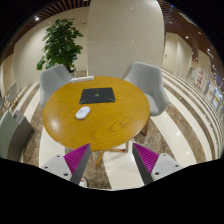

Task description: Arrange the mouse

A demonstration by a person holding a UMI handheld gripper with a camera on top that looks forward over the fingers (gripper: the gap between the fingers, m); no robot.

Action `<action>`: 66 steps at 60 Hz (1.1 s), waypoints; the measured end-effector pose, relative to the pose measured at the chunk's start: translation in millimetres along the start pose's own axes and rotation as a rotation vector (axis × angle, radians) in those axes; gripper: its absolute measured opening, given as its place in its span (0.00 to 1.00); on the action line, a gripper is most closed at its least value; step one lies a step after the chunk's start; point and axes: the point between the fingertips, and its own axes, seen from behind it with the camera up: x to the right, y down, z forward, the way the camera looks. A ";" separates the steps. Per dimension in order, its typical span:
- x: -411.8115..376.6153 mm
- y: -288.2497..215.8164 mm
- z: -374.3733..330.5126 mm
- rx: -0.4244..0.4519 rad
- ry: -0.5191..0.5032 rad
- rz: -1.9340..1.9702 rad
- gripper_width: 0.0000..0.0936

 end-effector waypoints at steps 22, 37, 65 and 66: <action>-132.2 -12.0 66.7 0.017 -0.161 -0.147 0.92; -168.7 -30.1 141.2 0.020 -0.136 -0.149 0.93; -182.0 -70.5 286.6 -0.010 -0.064 -0.078 0.93; -182.9 -70.0 292.2 -0.008 -0.064 -0.075 0.93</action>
